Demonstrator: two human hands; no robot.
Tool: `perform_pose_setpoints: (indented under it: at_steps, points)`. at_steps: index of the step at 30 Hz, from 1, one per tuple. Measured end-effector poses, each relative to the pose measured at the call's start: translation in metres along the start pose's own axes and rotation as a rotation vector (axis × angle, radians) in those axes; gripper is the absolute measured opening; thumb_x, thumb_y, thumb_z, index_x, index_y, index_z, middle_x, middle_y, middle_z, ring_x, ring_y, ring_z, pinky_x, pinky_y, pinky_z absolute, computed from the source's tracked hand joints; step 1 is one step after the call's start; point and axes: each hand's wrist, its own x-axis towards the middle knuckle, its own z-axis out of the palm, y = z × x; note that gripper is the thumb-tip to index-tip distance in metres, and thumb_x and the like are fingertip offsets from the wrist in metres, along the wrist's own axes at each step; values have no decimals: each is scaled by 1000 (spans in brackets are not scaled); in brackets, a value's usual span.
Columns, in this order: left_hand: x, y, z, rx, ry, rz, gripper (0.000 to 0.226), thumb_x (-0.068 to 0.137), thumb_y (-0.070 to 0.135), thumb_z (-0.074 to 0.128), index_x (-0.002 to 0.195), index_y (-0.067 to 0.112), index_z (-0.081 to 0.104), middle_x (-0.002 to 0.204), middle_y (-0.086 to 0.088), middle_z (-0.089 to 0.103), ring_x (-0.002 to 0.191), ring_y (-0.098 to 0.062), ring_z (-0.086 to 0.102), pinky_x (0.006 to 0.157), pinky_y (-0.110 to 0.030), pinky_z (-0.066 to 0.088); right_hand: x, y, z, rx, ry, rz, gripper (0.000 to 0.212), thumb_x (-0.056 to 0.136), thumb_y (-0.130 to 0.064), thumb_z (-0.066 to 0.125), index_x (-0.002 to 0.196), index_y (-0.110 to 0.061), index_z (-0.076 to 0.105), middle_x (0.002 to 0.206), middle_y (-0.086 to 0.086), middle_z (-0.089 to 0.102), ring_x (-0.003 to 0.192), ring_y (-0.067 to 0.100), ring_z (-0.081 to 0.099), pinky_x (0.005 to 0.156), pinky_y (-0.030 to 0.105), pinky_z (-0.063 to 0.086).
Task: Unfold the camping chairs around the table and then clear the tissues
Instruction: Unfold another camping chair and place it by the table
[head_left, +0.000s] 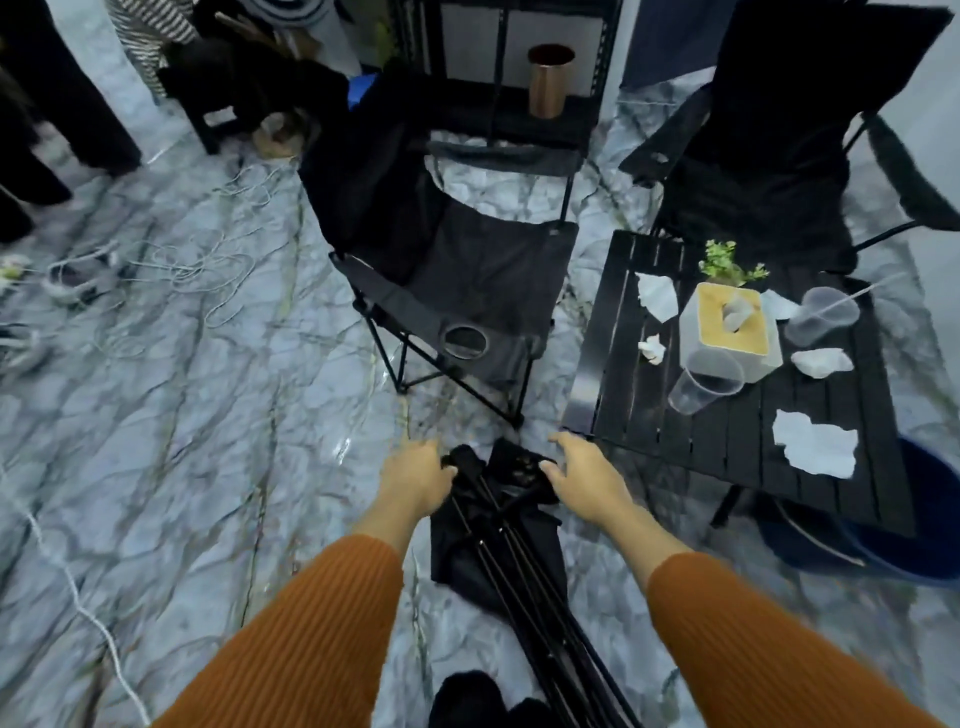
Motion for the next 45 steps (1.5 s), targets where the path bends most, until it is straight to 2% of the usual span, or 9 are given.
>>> perform_pose_setpoints:
  at_steps: [14,23,27,32,36,38,41,43,45]
  points:
    - [265,-138,309,-704,133,-332,49,94,26,59,134,-2,49,137,-20,54,125,-33,53,97,-32,44,253,131,314,132,-37,-41,45,98,-27,53,138,-9,45,137,14,53,127,30,50,102,39,44]
    - [378,-161,392,-1076,169,-365,45,98,22,51,137,1,46,127,-18,61,109,-31,62,96,-37,50,364,152,408,309,3,17,41,100,-29,46,140,-19,45,137,13,55,124,31,52,92,29,42]
    - [391,-161,402,-1453,94,-455,31,95,8,54,126,9,52,102,-13,64,68,-17,56,61,-28,49,379,147,406,539,-19,143,35,98,-26,54,132,-19,51,122,18,63,103,31,63,87,40,54]
    - [366,-158,376,-1660,1,-455,4,91,8,62,88,9,65,85,-5,66,74,-17,63,69,-31,56,357,133,366,607,-81,170,42,94,-15,60,135,-19,51,131,15,58,109,30,63,91,44,56]
    - [304,-139,327,-1749,40,-392,8,93,7,60,91,10,67,80,-3,75,68,-16,72,54,-26,56,309,102,311,591,-144,77,48,95,-8,58,139,-26,48,104,2,65,78,6,65,58,16,55]
    - [263,-127,299,-1782,73,-353,14,95,5,57,104,9,67,81,-2,78,72,-16,75,55,-25,57,276,83,279,604,-159,31,50,94,-3,57,139,-24,48,105,-5,63,73,-5,63,55,7,50]
    - [197,-106,251,-1744,143,-262,39,94,-1,55,128,18,57,107,-8,73,98,-22,71,78,-36,60,213,53,224,569,-192,-38,55,94,-2,57,142,-27,46,133,-3,50,110,2,53,83,6,46]
    - [146,-91,218,-1707,155,-215,52,92,-4,56,135,26,51,114,-7,70,103,-22,69,88,-41,57,163,36,188,562,-191,-60,57,92,-1,58,142,-27,46,142,-4,47,129,12,43,105,24,40]
    - [94,-76,189,-1669,118,-200,53,91,-6,57,136,23,53,113,-6,71,103,-22,69,91,-46,55,112,24,155,574,-164,-42,56,91,1,60,139,-25,49,141,-3,50,130,16,46,113,36,38]
